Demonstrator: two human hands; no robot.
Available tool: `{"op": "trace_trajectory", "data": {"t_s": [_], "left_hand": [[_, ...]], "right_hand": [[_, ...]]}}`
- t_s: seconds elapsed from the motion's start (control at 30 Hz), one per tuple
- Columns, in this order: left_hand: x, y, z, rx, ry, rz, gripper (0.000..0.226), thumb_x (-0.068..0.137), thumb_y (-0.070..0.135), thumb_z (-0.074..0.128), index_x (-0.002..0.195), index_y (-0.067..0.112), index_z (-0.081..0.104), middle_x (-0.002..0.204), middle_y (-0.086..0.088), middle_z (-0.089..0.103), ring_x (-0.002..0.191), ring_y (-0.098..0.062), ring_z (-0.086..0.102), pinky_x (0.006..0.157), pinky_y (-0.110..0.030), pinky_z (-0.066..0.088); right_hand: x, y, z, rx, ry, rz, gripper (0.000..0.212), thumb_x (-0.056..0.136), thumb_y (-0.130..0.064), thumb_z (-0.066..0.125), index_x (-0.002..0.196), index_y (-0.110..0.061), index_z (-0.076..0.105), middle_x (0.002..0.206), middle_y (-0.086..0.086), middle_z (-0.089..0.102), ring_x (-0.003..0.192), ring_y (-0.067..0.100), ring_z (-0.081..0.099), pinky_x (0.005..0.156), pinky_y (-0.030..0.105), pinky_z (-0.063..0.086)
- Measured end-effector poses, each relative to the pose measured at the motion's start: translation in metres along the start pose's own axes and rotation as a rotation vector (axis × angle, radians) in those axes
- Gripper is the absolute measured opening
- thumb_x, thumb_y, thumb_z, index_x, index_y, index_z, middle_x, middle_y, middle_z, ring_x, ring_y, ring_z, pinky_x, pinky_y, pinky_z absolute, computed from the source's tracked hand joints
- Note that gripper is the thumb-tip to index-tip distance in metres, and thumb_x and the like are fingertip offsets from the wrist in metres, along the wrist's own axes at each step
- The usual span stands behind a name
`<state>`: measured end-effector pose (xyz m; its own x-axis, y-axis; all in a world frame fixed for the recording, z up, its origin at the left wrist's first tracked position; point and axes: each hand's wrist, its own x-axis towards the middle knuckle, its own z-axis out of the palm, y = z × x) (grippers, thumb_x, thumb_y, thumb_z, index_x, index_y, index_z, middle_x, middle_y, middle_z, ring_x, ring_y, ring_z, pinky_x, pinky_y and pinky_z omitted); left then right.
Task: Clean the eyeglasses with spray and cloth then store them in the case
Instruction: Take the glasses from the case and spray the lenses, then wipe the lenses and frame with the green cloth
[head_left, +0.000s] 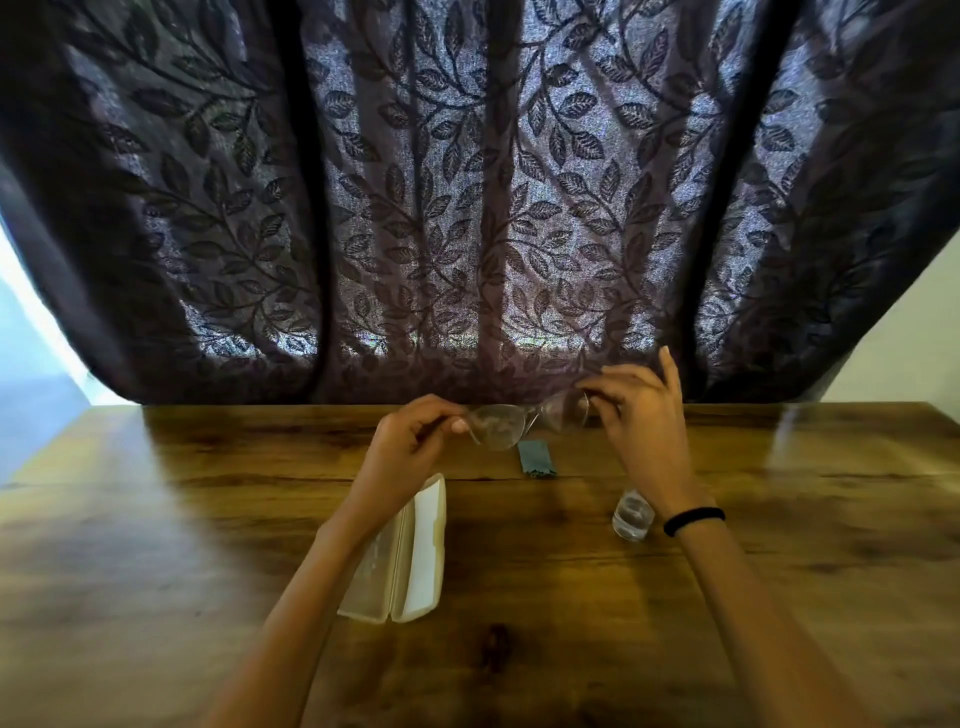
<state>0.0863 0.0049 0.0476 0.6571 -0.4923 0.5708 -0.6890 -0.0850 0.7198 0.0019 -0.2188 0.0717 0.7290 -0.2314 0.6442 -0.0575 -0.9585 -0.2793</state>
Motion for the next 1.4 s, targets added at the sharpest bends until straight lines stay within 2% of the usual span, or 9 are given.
{"op": "trace_trajectory", "data": {"t_s": [0.2, 0.3, 0.43, 0.6, 0.7, 0.8, 1.0, 1.23, 1.4], "left_hand": [[0.003, -0.002, -0.004, 0.057, 0.116, -0.018, 0.012, 0.085, 0.001, 0.058, 0.091, 0.004, 0.069, 0.087, -0.006, 0.067, 0.082, -0.018, 0.065, 0.074, -0.037, 0.053], [0.002, -0.005, -0.007, 0.069, 0.175, -0.026, 0.016, 0.085, -0.002, 0.058, 0.091, 0.007, 0.068, 0.085, -0.004, 0.067, 0.079, -0.015, 0.064, 0.071, -0.034, 0.054], [0.001, -0.010, -0.012, 0.116, 0.254, -0.002, 0.023, 0.084, -0.007, 0.057, 0.091, 0.012, 0.066, 0.083, 0.000, 0.065, 0.077, -0.005, 0.062, 0.068, -0.018, 0.051], [0.003, -0.015, -0.014, 0.202, 0.357, 0.016, 0.011, 0.083, -0.004, 0.060, 0.088, 0.001, 0.069, 0.079, -0.001, 0.066, 0.070, -0.001, 0.059, 0.064, -0.005, 0.044], [0.003, -0.018, -0.015, 0.229, 0.390, 0.018, 0.010, 0.082, -0.003, 0.061, 0.088, 0.000, 0.069, 0.079, -0.002, 0.066, 0.068, -0.001, 0.060, 0.064, -0.005, 0.045], [0.003, -0.018, -0.015, 0.228, 0.401, 0.030, 0.011, 0.082, -0.004, 0.061, 0.088, -0.001, 0.069, 0.079, -0.002, 0.066, 0.073, -0.001, 0.059, 0.064, -0.004, 0.045], [0.004, -0.019, -0.011, 0.168, 0.411, 0.018, 0.010, 0.083, -0.002, 0.061, 0.088, 0.001, 0.069, 0.079, -0.001, 0.067, 0.072, -0.002, 0.062, 0.063, -0.009, 0.047], [0.007, -0.017, -0.004, 0.163, 0.412, 0.002, 0.009, 0.083, 0.001, 0.061, 0.087, 0.003, 0.069, 0.079, 0.001, 0.067, 0.073, 0.005, 0.061, 0.064, -0.008, 0.046], [0.006, -0.015, 0.001, 0.157, 0.422, 0.020, 0.009, 0.083, -0.001, 0.061, 0.087, 0.002, 0.069, 0.081, -0.001, 0.067, 0.076, 0.002, 0.062, 0.067, -0.010, 0.049]], "right_hand": [[0.008, -0.006, 0.009, -0.014, -0.044, -0.001, 0.026, 0.080, -0.004, 0.065, 0.105, -0.012, 0.067, 0.101, 0.008, 0.070, 0.106, 0.023, 0.058, 0.115, 0.033, 0.002], [0.010, -0.009, 0.016, 0.067, -0.023, 0.060, 0.029, 0.082, -0.001, 0.061, 0.110, -0.009, 0.063, 0.102, 0.012, 0.067, 0.103, 0.027, 0.057, 0.114, 0.036, 0.018], [0.004, -0.016, 0.032, 0.039, -0.036, 0.131, 0.023, 0.085, 0.002, 0.055, 0.107, -0.003, 0.061, 0.103, 0.018, 0.065, 0.105, 0.032, 0.053, 0.084, 0.039, 0.046], [-0.008, -0.013, 0.068, -0.055, -0.307, 0.170, 0.010, 0.088, -0.010, 0.053, 0.091, -0.005, 0.062, 0.090, 0.016, 0.066, 0.093, 0.033, 0.058, 0.063, 0.033, 0.040], [-0.020, -0.006, 0.088, -0.105, -0.471, 0.236, 0.024, 0.089, -0.024, 0.056, 0.107, -0.009, 0.059, 0.105, 0.013, 0.066, 0.103, 0.031, 0.057, 0.077, 0.036, 0.047], [-0.029, 0.000, 0.098, -0.128, -0.522, 0.229, 0.021, 0.088, -0.019, 0.055, 0.107, -0.011, 0.062, 0.110, 0.011, 0.066, 0.108, 0.028, 0.055, 0.084, 0.037, 0.048], [-0.035, 0.007, 0.091, 0.002, -0.434, 0.305, 0.011, 0.087, -0.010, 0.054, 0.092, -0.012, 0.063, 0.098, 0.010, 0.068, 0.092, 0.027, 0.061, 0.069, 0.031, 0.046], [-0.021, -0.007, 0.055, 0.538, -0.408, 0.481, 0.010, 0.086, -0.006, 0.058, 0.079, -0.012, 0.061, 0.089, 0.007, 0.063, 0.086, 0.021, 0.060, 0.063, 0.013, 0.045], [-0.021, -0.010, 0.034, 0.553, -0.393, 0.483, 0.014, 0.090, -0.006, 0.050, 0.079, -0.015, 0.054, 0.089, 0.005, 0.062, 0.087, 0.023, 0.058, 0.078, 0.035, 0.045]]}}
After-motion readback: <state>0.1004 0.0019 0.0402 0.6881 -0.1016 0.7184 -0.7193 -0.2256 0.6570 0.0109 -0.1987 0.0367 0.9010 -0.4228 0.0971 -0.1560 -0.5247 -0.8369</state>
